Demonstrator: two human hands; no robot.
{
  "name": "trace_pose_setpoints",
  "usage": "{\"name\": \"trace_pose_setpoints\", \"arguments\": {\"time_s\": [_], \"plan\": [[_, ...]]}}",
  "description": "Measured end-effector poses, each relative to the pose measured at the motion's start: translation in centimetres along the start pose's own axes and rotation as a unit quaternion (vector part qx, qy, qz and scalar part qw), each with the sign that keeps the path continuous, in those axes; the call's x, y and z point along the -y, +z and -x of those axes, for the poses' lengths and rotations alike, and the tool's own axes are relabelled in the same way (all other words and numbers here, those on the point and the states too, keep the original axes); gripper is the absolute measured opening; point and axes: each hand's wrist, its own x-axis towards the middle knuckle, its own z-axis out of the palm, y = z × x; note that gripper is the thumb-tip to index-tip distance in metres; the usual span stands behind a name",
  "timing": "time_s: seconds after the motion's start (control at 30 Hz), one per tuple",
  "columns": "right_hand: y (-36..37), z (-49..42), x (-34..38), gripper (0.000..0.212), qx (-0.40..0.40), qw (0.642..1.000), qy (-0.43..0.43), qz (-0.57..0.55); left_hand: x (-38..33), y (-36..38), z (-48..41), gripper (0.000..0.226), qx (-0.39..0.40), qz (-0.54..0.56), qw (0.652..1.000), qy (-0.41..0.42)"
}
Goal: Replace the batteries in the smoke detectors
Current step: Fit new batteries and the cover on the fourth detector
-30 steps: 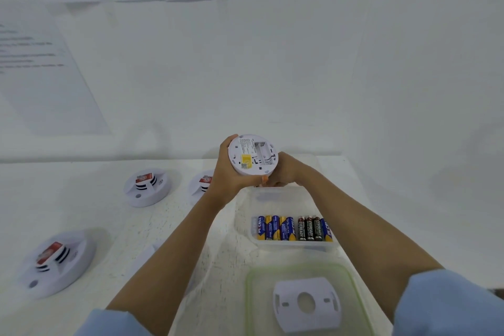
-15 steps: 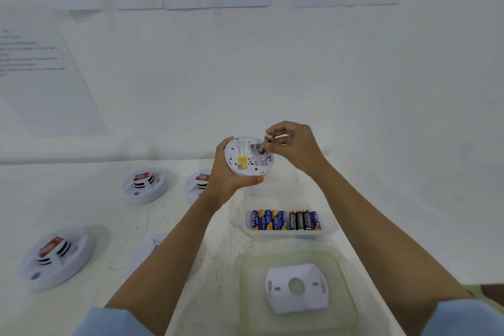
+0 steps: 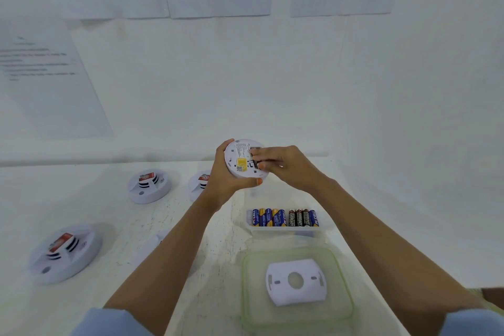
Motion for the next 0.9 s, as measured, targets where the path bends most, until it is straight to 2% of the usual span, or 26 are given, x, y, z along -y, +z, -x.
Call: {"name": "trace_pose_setpoints", "arguments": {"time_s": [0.13,0.2,0.27,0.43,0.53,0.6,0.67,0.7,0.8,0.9], "plan": [[-1.0,-0.8,0.3,0.032,-0.033,0.999,0.005,0.036,-0.3,0.1,0.1,0.090,0.021,0.006,1.000,0.002],[-1.7,-1.1,0.5,0.040,-0.006,0.998,0.066,-0.023,-0.6,0.2,0.0,0.092,0.029,0.007,1.000,0.008],[-2.0,-1.2,0.6,0.038,0.027,0.989,0.103,-0.103,-0.9,0.1,-0.1,0.097,0.042,0.003,0.999,0.014],[-1.2,-1.6,0.5,0.037,0.010,0.981,0.111,-0.158,-0.8,-0.4,-0.3,0.097,0.042,0.000,0.999,0.008],[-0.8,-2.2,0.0,0.024,0.005,0.967,0.159,-0.199,-0.5,-0.9,-0.5,0.097,0.028,0.001,1.000,0.007],[-0.7,-2.9,-0.9,0.014,-0.041,0.951,0.216,-0.218,-0.6,-1.1,-0.7,0.093,0.017,0.006,1.000,0.011],[-0.4,-3.8,-2.1,0.021,-0.052,0.952,0.267,-0.141,-0.5,-1.4,-1.0,0.091,0.005,0.007,1.000,0.015],[-0.1,-4.2,-2.7,0.024,-0.020,0.953,0.291,-0.088,-0.4,-1.5,-1.1,0.091,0.001,0.009,1.000,0.015],[1.4,-5.5,-3.9,0.019,0.142,0.935,0.319,0.067,0.2,-1.9,-1.7,0.090,-0.006,0.002,1.000,0.013],[2.9,-6.5,-4.6,0.006,0.217,0.916,0.300,0.154,0.6,-2.1,-2.1,0.095,-0.003,-0.009,1.000,0.020]]}}
